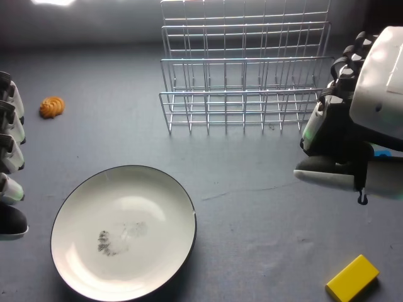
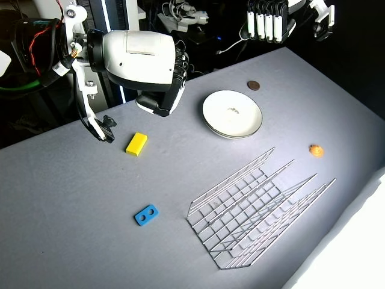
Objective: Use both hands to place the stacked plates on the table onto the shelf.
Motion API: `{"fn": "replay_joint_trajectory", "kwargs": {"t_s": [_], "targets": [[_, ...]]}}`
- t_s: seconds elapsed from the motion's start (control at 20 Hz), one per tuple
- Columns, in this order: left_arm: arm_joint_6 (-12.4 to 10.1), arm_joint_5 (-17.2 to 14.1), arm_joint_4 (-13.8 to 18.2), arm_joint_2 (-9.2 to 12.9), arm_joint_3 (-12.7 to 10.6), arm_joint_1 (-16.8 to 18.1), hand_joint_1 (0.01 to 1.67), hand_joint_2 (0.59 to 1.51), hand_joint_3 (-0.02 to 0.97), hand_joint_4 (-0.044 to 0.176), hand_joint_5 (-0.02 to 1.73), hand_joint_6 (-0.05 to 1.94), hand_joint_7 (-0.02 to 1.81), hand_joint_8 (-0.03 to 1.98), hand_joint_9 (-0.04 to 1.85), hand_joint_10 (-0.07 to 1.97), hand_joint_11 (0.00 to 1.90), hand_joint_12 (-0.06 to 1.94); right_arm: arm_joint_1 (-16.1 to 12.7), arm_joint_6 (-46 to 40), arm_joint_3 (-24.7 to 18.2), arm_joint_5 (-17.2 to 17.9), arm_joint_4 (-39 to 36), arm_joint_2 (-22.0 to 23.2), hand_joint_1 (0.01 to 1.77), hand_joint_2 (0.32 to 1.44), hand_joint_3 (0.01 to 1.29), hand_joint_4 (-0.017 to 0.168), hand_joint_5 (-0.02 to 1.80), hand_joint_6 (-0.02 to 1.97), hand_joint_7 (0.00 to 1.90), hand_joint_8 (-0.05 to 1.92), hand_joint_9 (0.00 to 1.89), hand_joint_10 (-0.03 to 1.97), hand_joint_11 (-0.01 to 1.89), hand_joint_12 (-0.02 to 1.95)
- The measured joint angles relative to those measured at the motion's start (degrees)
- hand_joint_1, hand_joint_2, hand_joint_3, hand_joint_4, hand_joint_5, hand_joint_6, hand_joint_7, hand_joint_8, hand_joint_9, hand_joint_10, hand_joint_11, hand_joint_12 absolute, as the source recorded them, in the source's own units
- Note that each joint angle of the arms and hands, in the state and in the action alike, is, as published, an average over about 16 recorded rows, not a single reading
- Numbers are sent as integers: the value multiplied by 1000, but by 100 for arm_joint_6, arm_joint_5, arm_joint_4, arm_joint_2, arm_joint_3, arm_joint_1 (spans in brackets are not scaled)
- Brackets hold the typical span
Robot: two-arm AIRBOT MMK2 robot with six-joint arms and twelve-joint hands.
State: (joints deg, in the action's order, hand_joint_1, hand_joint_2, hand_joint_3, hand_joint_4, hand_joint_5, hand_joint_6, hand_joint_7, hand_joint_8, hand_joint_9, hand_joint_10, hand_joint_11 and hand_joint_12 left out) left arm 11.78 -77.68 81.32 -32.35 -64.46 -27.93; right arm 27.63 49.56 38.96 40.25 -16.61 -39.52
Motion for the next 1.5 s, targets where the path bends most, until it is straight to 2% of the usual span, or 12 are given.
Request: {"fn": "replay_joint_trajectory", "kwargs": {"t_s": [0.25,0.4,0.6,0.75,1.0,1.1,1.3,1.5], "targets": [[3,-47,33,0,-28,-12,118,1153,45,27,568,652,602,668,608,620,648,626,0,0,0,2,-2,0,259,1161,35,21,541,755,661,723,687,730,766,700],[4,-70,43,0,-40,-17,98,1138,44,22,460,524,488,536,493,501,525,502,1,-2,0,1,-5,-1,384,1124,32,17,440,612,536,585,556,589,621,563],[6,-117,77,-1,-62,-44,15,1076,40,-4,121,109,125,122,137,104,157,99,-7,-57,0,-34,-5,-2,565,1043,27,0,146,193,190,174,196,174,237,160],[-22,-158,94,-1,-76,-57,13,1080,35,2,15,-4,14,-5,17,6,20,-7,-29,-126,0,-116,-3,-4,765,1001,18,3,22,22,24,13,22,10,39,51],[-225,-123,180,-3,-134,-50,14,1089,38,0,18,-9,20,-13,20,6,16,-14,-74,-272,0,-355,-30,-8,1111,956,18,2,20,19,20,13,17,5,21,48],[-309,-102,258,-14,-159,-18,15,1094,38,0,20,-9,21,-13,21,6,16,-14,-97,-368,1,-450,-101,-10,1191,957,18,2,20,19,20,13,18,5,21,51],[-496,-60,518,-83,-212,134,17,1102,36,0,21,-9,22,-13,23,6,16,-14,-142,-560,0,-622,-291,-16,1186,981,18,2,20,19,20,13,17,5,17,53],[-704,-23,926,-235,-302,364,20,1109,34,0,22,-9,22,-13,21,6,16,-13,-154,-687,1,-709,-472,-23,1137,1011,18,2,20,19,20,13,15,5,14,14]]}}
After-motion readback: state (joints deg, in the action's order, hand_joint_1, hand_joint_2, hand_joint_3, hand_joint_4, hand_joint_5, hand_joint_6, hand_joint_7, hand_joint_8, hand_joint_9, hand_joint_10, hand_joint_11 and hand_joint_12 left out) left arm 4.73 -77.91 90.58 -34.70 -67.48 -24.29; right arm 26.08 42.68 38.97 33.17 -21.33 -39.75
